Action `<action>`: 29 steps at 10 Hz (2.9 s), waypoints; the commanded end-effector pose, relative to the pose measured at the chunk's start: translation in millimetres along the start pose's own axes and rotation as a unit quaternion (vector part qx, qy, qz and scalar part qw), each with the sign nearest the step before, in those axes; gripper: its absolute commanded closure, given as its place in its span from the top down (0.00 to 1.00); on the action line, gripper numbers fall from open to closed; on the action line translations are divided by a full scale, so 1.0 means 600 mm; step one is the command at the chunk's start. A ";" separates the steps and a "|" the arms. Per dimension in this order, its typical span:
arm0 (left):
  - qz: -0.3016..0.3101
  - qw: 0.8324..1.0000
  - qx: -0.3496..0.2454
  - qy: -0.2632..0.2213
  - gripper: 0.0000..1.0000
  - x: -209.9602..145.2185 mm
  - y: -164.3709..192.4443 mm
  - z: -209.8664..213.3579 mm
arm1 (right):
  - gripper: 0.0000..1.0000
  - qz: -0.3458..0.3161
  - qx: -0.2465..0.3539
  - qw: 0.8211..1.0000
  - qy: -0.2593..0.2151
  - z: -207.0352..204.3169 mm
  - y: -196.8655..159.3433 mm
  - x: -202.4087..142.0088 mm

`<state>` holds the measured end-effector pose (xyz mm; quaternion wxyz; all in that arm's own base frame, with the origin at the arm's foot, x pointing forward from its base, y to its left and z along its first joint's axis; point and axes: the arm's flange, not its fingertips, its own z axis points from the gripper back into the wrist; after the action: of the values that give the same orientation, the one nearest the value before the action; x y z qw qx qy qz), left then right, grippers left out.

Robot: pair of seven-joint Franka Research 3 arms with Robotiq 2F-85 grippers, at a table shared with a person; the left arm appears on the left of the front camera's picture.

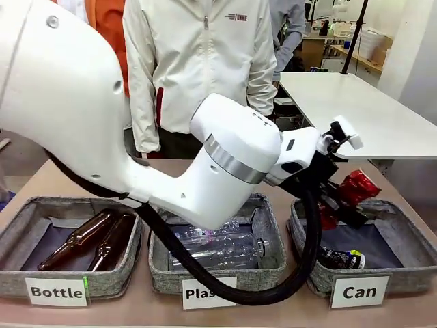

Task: Sort the can waste into the basket.
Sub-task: Pick up the can waste from the table and place it in the right Fabric basket.

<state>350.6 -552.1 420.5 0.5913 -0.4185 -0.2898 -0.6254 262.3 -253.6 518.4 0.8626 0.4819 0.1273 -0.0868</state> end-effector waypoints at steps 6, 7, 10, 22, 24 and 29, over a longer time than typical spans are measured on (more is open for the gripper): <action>-0.032 0.999 -0.002 -0.005 0.58 -0.001 0.058 -0.044 | 1.00 -0.002 0.013 1.000 -0.008 0.002 0.013 0.001; -0.033 0.999 -0.001 -0.005 0.98 -0.002 0.058 -0.044 | 1.00 -0.002 0.013 1.000 -0.008 0.002 0.013 0.001; -0.044 0.999 0.005 -0.007 0.63 -0.008 0.048 -0.042 | 1.00 -0.002 0.013 1.000 -0.008 0.002 0.013 0.001; 0.042 0.999 0.000 -0.035 1.00 0.003 0.062 0.122 | 1.00 0.004 0.005 1.000 -0.003 0.000 0.003 0.001; 0.095 0.992 0.043 -0.077 1.00 -0.036 0.053 0.270 | 1.00 0.040 0.030 0.999 0.000 -0.061 0.076 0.066; 0.410 0.901 0.137 -0.040 1.00 -0.238 0.021 0.630 | 1.00 0.099 0.199 0.967 0.124 -0.328 0.206 0.196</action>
<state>429.0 -182.3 455.1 0.8257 -0.3955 -0.2834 -0.2853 376.8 -38.2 494.2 0.7557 0.6342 0.1584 0.0401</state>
